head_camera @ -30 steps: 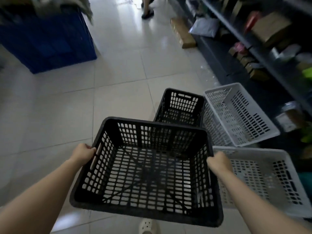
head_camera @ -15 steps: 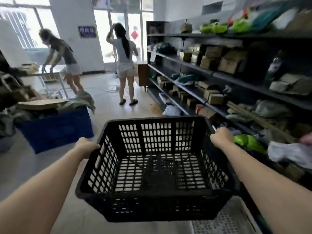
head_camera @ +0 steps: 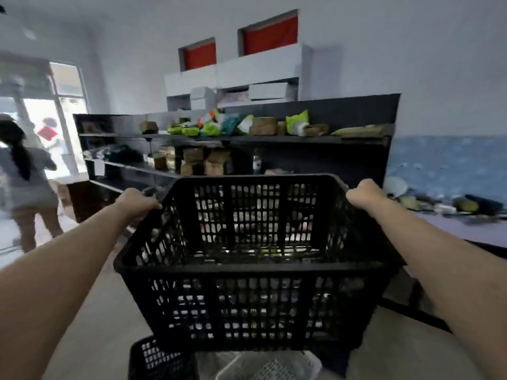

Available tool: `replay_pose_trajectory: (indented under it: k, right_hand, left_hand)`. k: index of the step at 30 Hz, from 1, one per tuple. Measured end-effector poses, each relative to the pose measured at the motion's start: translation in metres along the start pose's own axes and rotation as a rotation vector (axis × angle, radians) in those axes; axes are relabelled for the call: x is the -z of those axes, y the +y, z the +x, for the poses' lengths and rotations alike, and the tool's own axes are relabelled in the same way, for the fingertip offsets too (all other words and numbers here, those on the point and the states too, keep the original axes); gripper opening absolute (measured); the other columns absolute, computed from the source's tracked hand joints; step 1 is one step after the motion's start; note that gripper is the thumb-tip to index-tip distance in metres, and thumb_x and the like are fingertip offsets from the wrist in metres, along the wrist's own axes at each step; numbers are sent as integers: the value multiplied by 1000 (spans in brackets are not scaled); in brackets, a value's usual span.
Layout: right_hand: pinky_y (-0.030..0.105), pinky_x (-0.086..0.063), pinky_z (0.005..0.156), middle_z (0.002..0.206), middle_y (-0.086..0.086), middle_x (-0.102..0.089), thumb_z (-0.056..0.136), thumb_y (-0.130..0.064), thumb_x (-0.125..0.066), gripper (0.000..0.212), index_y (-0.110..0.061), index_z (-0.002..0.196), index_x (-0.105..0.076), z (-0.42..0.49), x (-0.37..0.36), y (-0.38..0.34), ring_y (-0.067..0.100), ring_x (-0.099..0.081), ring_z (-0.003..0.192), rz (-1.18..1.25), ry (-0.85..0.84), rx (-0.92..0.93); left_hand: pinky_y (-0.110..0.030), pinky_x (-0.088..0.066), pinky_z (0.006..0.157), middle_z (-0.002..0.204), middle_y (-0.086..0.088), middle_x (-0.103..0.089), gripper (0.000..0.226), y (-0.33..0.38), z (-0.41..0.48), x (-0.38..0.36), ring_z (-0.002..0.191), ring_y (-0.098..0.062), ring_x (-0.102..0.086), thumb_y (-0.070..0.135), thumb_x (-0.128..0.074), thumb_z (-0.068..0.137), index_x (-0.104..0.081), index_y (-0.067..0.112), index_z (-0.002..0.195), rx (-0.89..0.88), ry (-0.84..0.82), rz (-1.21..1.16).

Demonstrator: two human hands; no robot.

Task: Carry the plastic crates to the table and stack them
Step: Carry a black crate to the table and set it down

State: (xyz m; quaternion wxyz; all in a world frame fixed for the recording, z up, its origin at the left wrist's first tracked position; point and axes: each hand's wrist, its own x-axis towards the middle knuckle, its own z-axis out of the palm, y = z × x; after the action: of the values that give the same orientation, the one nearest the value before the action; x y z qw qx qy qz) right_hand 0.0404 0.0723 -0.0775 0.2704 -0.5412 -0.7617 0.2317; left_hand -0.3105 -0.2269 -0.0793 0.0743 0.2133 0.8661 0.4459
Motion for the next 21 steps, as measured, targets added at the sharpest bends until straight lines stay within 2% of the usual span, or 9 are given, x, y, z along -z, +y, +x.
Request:
replay_pose_trajectory:
  k: [4,6,9,11,12,14,16,19,21]
  right_hand:
    - [36,-45,85,126,25,-56,89,-16,-51,34,5,117,-54,-14,79,88,40,-56,115,-16,121,-155]
    - [33,-44,80,125,25,-58,89,-18,-53,36,3,118,-56,-23,118,130,39,-57,114,-23,174,-216]
    - [38,-47,91,126,25,-58,89,-16,-54,40,7,122,-57,-33,174,197,38,-56,116,-17,230,-315]
    - [32,-52,76,119,26,-61,90,-10,-55,36,11,119,-57,-34,211,240,34,-62,100,38,250,-372]
    - [25,-51,56,104,26,-64,91,-8,-56,30,12,113,-58,-35,229,261,30,-64,79,46,255,-395]
    - [12,-31,25,54,17,-57,93,-1,-52,13,5,81,-55,-39,264,298,17,-52,32,41,222,-475]
    - [9,-28,27,25,4,-37,93,4,-42,31,-3,63,-41,-39,293,333,11,-35,15,66,165,-538]
    - [17,-29,38,21,1,-30,92,4,-37,33,-7,60,-37,-26,328,388,14,-35,21,42,171,-603]
    - [15,-29,37,21,1,-30,92,3,-37,34,-7,60,-36,-14,346,420,14,-35,20,31,163,-644]
  left_hand:
    - [-37,-47,66,73,-14,-56,25,72,-36,-82,65,-27,-55,14,-72,81,-60,-7,87,-72,-142,-46]
    - [-38,-48,69,85,-20,-63,32,107,-51,-127,76,-32,-61,13,-72,79,-60,-10,99,-107,-204,-87]
    - [-45,-49,90,119,-28,-63,49,160,-76,-197,112,-43,-60,14,-71,79,-59,-11,119,-208,-279,-78]
    - [-43,-48,96,126,-27,-60,54,197,-99,-246,118,-42,-57,15,-69,81,-55,-9,127,-232,-368,-58]
    - [-42,-48,94,121,-26,-61,52,215,-112,-272,113,-41,-59,15,-67,84,-54,-9,127,-226,-436,-72]
    - [-36,-47,65,82,-21,-59,17,247,-137,-323,71,-32,-59,8,-63,87,-58,-3,99,-222,-505,-58]
    - [-28,-32,45,59,-8,-39,20,271,-149,-376,47,-20,-36,0,-61,86,-46,5,74,-192,-547,-30]
    - [-14,-25,30,57,-4,-28,28,300,-170,-448,37,-15,-30,0,-57,88,-39,10,69,-166,-646,-14]
    - [-10,-22,28,57,-4,-25,32,318,-184,-490,31,-14,-29,0,-51,91,-35,12,65,-119,-737,-44]
